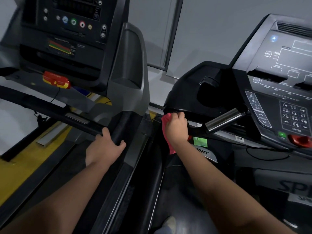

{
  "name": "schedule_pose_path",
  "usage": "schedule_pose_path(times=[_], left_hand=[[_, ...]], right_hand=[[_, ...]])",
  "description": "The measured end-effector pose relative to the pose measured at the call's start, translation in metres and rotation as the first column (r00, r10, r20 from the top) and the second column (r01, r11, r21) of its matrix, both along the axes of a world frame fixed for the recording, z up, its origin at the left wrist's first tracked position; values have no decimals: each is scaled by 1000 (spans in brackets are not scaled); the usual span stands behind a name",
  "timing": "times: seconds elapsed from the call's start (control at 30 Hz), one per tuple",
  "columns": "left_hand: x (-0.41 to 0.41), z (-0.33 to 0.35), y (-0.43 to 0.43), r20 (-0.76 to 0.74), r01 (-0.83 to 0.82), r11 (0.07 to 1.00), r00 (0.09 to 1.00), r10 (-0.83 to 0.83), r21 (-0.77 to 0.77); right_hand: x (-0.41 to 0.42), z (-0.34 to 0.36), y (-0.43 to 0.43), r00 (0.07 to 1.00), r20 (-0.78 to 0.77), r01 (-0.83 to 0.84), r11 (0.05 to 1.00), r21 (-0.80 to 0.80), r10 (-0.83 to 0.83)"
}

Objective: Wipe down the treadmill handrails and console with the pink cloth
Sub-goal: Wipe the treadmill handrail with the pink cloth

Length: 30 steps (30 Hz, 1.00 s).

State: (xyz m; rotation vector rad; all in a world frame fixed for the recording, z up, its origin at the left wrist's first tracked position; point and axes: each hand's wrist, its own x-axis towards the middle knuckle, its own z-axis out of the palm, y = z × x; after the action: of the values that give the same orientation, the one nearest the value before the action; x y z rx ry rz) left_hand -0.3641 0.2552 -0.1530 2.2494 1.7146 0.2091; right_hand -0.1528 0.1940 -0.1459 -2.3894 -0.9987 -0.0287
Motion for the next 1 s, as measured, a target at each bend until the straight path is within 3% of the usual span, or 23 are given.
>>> schedule_pose_path(times=[0.17, 0.3, 0.43, 0.57, 0.7, 0.87, 1.0], left_hand=[[0, -2, 1, -12, 2, 1000, 1000, -2, 6], [0, -3, 2, -8, 3, 1000, 1000, -3, 8], [0, -3, 2, -7, 0, 1000, 1000, 0, -1], [0, -3, 1, -8, -1, 1000, 1000, 1, -3], [0, -2, 0, -3, 7, 1000, 1000, -7, -1], [-1, -2, 0, -13, 4, 1000, 1000, -4, -8], [-1, -3, 0, -17, 1, 1000, 1000, -1, -6]], right_hand=[[-27, -24, -20, 971, 213, -89, 990, -114, 111], [-40, -16, -38, 971, 129, -197, 979, -43, 201], [-21, 2, -26, 964, 90, -245, 967, -69, 250], [-11, 12, -1, 971, 143, -149, 954, -262, 191], [-24, 14, -5, 935, 248, -133, 898, -420, 255], [-59, 7, -41, 883, 218, -306, 863, -402, 415], [-43, 8, -37, 919, 102, -345, 903, -255, 380]])
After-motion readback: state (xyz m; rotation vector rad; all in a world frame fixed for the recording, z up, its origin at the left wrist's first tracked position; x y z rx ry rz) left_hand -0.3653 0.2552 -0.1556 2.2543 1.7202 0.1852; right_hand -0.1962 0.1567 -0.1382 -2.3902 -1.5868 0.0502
